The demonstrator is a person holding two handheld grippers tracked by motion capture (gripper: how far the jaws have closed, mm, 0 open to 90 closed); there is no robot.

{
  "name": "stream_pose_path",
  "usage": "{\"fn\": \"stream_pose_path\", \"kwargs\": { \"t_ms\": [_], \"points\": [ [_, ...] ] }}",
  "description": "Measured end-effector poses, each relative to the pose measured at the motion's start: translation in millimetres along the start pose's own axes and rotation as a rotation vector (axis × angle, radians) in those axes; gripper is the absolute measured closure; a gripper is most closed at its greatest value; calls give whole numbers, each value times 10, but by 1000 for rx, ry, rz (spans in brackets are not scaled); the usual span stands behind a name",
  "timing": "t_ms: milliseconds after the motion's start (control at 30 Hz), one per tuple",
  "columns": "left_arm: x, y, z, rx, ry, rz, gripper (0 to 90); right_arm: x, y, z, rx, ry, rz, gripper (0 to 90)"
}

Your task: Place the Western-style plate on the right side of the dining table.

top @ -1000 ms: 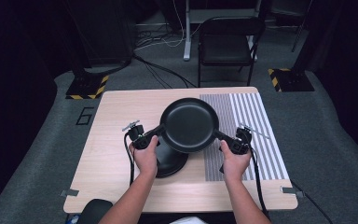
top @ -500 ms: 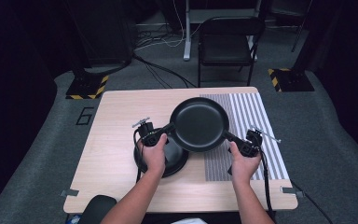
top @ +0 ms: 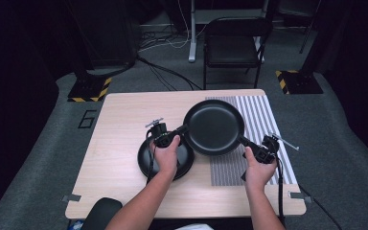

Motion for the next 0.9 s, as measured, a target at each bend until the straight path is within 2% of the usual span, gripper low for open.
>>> {"fn": "stream_pose_path", "kwargs": {
  "t_ms": [333,567,900],
  "points": [
    [-133,120,-70,0,-23,-19,827,128,113,61,-14,16,-25,813],
    [-245,257,-147,-13,-47,-48,825,290,207,116,-20,56,-35,814],
    [-401,342,-233,-18,-77,-57,824,397,354,151,-36,76,-63,813]
  ]
}}
Point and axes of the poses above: each handheld gripper's, and its own axes: x roughly backward along the jaws, z roughly out of its top, y roughly to its right, the point moved 5 cm from there along -x, roughly forward along the jaws, and after that the axes turned 2 degrees about y, right-handed, at the moved point
